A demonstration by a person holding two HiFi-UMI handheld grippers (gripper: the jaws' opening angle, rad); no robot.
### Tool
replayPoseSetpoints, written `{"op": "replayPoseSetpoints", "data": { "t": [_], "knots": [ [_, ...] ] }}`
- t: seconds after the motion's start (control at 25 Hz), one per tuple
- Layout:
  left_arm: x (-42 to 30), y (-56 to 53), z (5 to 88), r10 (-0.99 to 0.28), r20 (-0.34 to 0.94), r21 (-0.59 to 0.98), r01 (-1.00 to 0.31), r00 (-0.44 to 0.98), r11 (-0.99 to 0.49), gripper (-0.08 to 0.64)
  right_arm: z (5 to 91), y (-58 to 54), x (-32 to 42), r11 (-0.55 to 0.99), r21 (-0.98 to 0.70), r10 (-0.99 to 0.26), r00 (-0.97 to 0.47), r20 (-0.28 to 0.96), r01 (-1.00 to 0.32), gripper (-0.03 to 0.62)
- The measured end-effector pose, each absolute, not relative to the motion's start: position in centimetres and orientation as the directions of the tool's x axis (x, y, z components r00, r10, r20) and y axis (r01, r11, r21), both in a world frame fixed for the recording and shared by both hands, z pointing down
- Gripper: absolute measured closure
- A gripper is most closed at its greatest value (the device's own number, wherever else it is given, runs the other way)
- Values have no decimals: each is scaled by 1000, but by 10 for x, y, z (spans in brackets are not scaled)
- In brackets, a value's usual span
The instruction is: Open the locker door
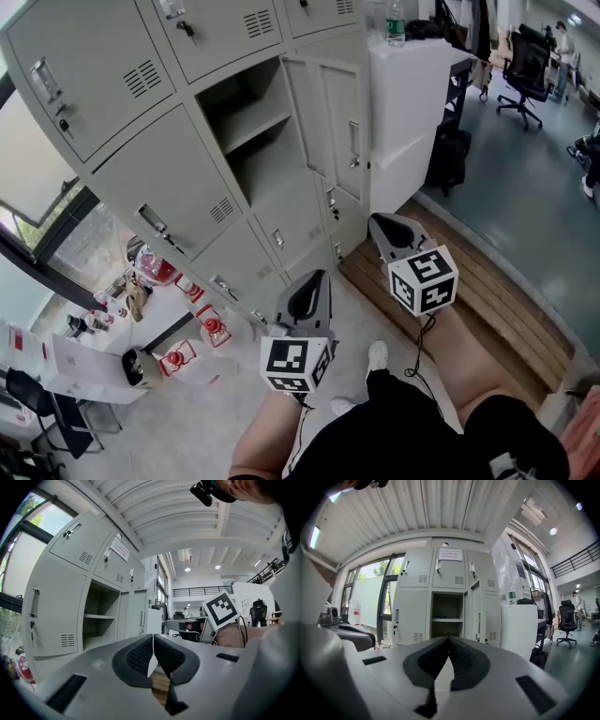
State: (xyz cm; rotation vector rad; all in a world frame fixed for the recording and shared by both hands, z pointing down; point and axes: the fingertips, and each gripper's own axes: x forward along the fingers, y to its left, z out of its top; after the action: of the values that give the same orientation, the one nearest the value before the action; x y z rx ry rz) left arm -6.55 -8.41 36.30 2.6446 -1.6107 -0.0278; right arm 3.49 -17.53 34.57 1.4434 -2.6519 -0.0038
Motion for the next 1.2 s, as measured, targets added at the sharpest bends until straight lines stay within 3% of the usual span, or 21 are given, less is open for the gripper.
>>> {"op": "replayPoseSetpoints", "data": {
  "t": [0.48, 1.2],
  "knots": [
    [-41, -59, 366, -921, 9, 68, -919, 390, -388, 540, 354, -126, 47, 631, 37, -773, -625, 108, -775, 538],
    [43, -28, 384, -950, 56, 64, -951, 307, -304, 540, 378, -81, 126, 699, -27, -707, -697, 119, -715, 538]
  ]
}}
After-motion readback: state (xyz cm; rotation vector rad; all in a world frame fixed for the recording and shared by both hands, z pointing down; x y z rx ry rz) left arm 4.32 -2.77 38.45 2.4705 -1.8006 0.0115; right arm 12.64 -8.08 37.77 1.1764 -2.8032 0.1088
